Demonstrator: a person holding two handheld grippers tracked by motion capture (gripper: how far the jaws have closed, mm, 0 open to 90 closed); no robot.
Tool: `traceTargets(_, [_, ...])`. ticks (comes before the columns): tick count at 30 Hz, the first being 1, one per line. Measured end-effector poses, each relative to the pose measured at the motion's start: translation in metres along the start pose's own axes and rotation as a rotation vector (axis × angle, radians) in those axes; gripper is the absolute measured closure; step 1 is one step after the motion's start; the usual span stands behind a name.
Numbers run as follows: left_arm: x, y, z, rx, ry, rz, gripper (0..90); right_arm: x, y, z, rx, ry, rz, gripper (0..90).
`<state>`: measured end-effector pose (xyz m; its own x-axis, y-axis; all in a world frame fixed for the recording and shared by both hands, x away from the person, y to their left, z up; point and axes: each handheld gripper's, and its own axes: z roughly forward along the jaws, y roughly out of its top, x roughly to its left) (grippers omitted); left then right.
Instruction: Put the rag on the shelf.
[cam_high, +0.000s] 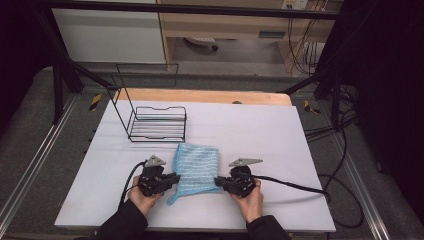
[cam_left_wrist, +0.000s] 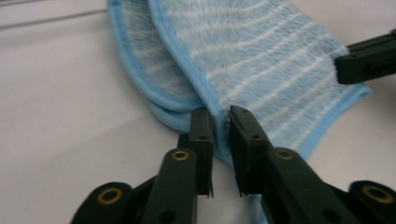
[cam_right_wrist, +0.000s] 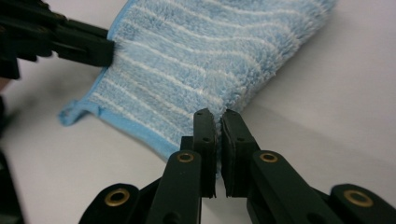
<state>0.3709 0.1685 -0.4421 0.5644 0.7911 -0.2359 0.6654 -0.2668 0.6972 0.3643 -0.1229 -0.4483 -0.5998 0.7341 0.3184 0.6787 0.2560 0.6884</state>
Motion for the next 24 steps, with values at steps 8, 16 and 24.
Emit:
traceTargets(8, [0.010,-0.003,-0.010,-0.017,0.000,-0.037,74.1,-0.002,0.000,-0.001,-0.029,-0.004,-0.015,64.6])
traceTargets(16, [-0.007,-0.007,0.006,0.005,-0.026,-0.007,67.4,-0.002,-0.004,0.003,-0.011,0.003,-0.038,60.0])
traceTargets(24, [-0.009,-0.009,0.009,-0.022,-0.013,-0.021,66.7,-0.002,-0.004,0.004,-0.015,0.002,-0.044,58.5])
